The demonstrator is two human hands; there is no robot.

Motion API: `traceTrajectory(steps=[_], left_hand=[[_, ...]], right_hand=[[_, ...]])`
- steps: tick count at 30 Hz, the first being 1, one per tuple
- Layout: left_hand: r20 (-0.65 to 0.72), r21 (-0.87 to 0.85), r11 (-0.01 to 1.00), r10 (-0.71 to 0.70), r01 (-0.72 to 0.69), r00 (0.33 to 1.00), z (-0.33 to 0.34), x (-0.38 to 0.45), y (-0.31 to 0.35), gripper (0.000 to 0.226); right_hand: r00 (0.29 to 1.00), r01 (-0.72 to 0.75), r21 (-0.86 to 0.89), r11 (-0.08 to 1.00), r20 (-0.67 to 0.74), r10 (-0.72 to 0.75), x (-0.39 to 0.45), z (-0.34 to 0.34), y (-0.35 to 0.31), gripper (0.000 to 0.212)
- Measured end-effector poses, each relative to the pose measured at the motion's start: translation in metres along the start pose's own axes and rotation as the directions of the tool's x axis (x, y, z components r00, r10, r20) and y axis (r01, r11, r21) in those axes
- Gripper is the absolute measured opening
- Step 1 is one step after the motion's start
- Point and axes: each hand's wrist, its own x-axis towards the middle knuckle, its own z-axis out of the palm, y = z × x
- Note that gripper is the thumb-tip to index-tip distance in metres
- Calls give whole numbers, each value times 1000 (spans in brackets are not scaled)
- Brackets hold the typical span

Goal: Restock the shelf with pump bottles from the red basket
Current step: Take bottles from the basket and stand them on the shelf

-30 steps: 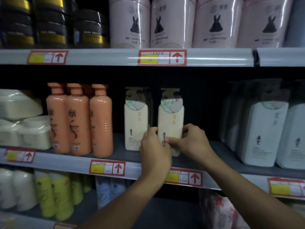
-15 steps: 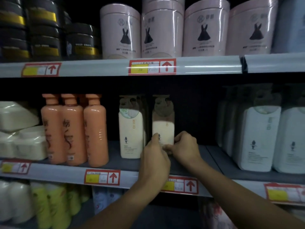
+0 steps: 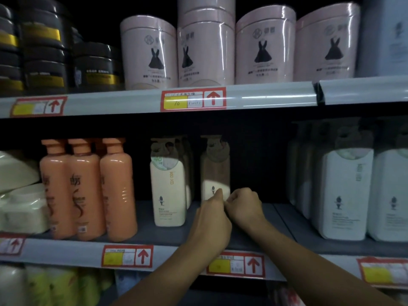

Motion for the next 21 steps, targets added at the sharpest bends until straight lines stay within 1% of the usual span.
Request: traceTrajectory(steps=[2,3,5,6,9,11,14,17,19,21], left_hand=[[-31,12,1000,-10,11,999,0,-1,-5,59],[-39,24,1000,-12,13,999,-1,-2,-8,62],[-24,39,999,-11,12,1000,-3,-4,-11,65],[-8,41,999,-14,14,1000,-4,-3,-11,66],[7,44,998,-55,55,998,-5,4,-10,66],[27,47,996,-74,72,997,-6,8,-10,63],[91,32,995,-99,96,991,-11,7,-10,60],[163,11,994,-110,110,980,-16,4,-8,66],[187,-21,997,-74,79,980,-22,-2,-5,66],[163,-72,997,-4,16,987,-31,-12,-1,58]], right_hand=[[1000,7,1,1000,6,-7,4,2,0,28],[1000,-3,8,1000,-1,3,6,3,-1,34],[1000,-27,24,999,-2,27,9,3,-1,44],[999,-34,30,999,-1,34,10,4,-1,44],[1000,-18,-5,1000,-4,18,9,9,-1,32],[1000,-12,-17,1000,-1,12,10,10,0,30],[999,-27,-21,999,25,28,13,5,-2,27],[998,-48,-26,999,45,49,8,-2,-3,23],[997,0,-81,997,72,6,-3,-8,-7,28],[991,118,-168,979,84,-105,-21,-15,-13,34]])
